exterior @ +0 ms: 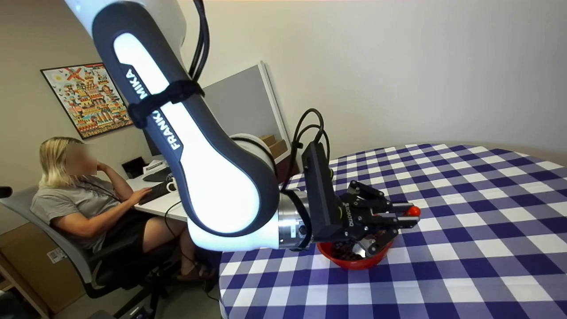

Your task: Use the spoon to transfer one scoop of contents from the orange bowl to the clear jar

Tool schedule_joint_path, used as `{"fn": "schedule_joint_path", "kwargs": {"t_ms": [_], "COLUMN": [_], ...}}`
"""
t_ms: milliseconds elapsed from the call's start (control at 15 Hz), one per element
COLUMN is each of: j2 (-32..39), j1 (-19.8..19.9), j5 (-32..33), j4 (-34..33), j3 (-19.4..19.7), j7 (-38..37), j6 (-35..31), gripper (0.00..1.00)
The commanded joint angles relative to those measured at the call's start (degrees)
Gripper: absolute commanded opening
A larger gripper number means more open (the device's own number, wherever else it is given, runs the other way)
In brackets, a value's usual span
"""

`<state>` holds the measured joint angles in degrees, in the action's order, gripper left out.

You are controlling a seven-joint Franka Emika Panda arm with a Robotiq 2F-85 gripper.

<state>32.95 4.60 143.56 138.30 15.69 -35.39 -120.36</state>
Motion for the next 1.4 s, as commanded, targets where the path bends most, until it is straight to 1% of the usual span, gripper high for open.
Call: {"fn": "schedule_joint_path", "kwargs": {"t_ms": [0, 267, 533, 800, 1333], "j2": [-1.67, -1.76, -1.98, -2.41, -2.92], "j1": [7.04, 11.37, 13.12, 13.24, 11.38], "j5": [-0.46, -3.90, -8.40, -15.90, -36.64], "j4": [1.75, 1.48, 1.31, 0.82, -2.12], "j3": [-4.78, -8.05, -10.10, -11.56, -14.51], "j7": [0.91, 0.89, 0.70, 1.92, 8.41], "j6": [0.88, -0.39, -1.18, -2.59, -4.78], "gripper": [0.07, 0.07, 0.06, 0.06, 0.06]}}
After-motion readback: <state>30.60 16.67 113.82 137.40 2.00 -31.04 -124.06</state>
